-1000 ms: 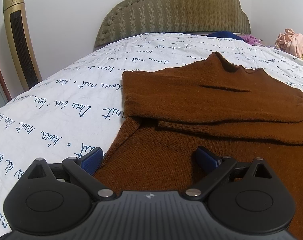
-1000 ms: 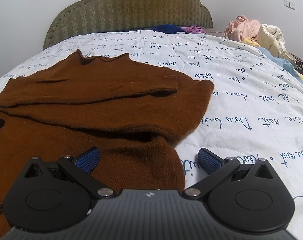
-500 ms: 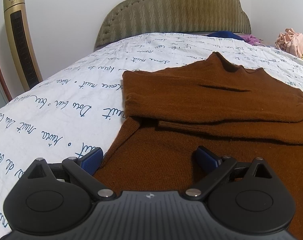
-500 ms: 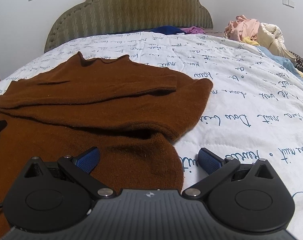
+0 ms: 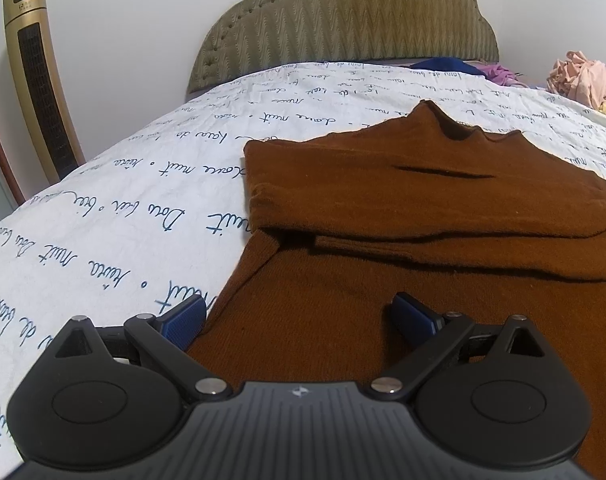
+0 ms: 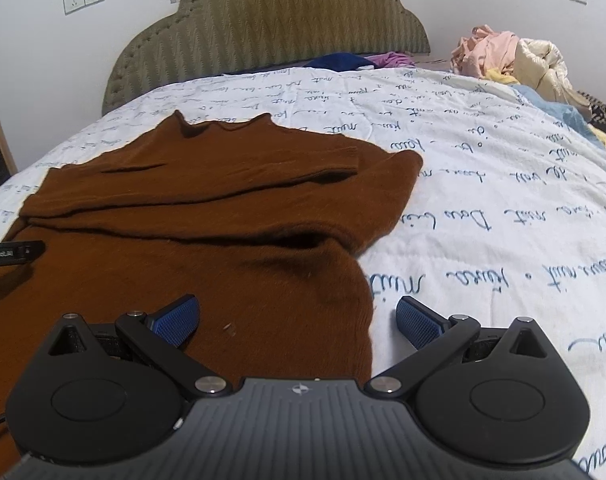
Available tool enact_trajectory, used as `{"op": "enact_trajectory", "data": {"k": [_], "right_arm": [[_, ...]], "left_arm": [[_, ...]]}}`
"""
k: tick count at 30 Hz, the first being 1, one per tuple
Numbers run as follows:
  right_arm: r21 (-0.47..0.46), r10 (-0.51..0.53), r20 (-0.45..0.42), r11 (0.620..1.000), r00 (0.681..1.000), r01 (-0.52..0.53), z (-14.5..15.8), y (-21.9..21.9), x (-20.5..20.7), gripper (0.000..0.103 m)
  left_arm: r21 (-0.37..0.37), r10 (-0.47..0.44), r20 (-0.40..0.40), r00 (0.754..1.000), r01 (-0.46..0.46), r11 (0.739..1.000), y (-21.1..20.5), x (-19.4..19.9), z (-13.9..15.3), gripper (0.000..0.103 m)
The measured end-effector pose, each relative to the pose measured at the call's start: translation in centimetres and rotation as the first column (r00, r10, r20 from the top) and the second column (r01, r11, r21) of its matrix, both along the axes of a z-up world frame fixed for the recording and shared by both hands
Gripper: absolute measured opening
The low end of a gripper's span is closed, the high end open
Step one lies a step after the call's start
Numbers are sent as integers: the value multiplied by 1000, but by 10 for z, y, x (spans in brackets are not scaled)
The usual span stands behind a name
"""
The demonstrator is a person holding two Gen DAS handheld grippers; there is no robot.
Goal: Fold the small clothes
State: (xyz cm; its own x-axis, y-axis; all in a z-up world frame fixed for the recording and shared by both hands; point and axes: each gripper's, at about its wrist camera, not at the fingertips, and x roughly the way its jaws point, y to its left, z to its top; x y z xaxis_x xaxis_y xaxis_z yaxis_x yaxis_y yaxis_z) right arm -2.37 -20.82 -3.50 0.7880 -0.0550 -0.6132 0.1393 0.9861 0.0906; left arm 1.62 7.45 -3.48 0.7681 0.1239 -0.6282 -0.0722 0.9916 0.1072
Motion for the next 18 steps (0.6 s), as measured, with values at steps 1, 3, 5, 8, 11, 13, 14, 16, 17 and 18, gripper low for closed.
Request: {"op": "enact_trajectory", "data": {"k": [1,3,5,8,11,13,14,16,17,18], "right_arm": [[8,4,1,1000,1000,-4,1,0,-3,103],[21,15,5,1000,1000,-15,2,2,-9,103],[29,26,7,999,1000,-26,4,4,-16,103],[34,43,5,999,999,-43,6,6,-27,102],[51,73,6,996,997,-73,9,5,-40,102],[69,93,12,993,996,-94,12,2,-49,102],[80,97,16,992,995,-98,13,0,-54,102],[103,100,21,989,995,-101,15,-5,-61,102],[117,100,27,988,995,-103,16,-8,-65,100],[129,95,33,987,995,-98,17,-10,-68,100]], "left_arm": [[1,-2,-4,1000,2,1000,0,-2,1,100],[-2,-10,-15,1000,10,1000,-1,-8,3,100],[-14,-24,-32,999,24,1000,1,-15,5,100],[-40,-54,-47,997,52,998,6,-29,12,100],[-38,-71,-24,997,70,997,14,-50,21,100],[-32,-80,-8,997,80,996,20,-62,25,100],[-35,-85,-5,996,85,996,24,-67,26,100],[-64,-94,-9,996,93,994,34,-76,28,100],[-90,-93,-16,996,91,992,41,-80,29,100],[-116,-94,-22,995,90,989,47,-83,29,100]]}}
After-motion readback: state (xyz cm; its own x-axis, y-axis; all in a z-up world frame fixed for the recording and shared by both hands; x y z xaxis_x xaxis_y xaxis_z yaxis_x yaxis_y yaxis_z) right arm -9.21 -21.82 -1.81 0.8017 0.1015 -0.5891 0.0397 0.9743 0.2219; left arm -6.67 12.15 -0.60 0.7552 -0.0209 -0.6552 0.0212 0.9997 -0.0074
